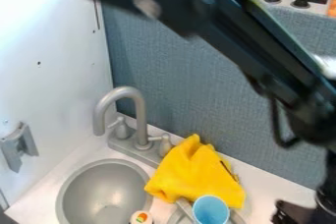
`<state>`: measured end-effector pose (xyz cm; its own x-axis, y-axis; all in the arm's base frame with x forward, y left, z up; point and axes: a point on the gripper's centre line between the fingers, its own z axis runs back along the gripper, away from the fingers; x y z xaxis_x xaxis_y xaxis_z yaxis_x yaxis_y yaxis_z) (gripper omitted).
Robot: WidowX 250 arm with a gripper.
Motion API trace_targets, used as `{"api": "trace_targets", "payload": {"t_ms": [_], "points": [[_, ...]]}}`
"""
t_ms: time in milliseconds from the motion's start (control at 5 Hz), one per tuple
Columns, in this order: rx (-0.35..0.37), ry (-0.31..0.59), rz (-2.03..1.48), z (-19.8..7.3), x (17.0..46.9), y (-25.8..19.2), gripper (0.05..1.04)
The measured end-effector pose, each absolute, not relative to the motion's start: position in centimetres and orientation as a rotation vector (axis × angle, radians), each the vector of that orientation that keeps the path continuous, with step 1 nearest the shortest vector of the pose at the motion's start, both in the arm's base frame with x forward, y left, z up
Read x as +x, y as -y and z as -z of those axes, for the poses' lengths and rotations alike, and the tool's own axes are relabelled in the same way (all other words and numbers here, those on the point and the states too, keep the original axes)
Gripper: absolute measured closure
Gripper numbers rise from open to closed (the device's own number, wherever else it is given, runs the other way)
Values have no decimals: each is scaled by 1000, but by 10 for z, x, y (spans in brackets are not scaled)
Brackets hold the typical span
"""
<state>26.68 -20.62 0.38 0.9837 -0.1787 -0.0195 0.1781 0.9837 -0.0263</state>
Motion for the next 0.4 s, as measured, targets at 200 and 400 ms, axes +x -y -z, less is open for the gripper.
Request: {"api": "trace_targets", "payload": {"t_ms": [200, 400], "points": [[-15, -1, 111, -21, 264, 169, 93], [2, 37, 27, -39, 259, 128, 93]]}}
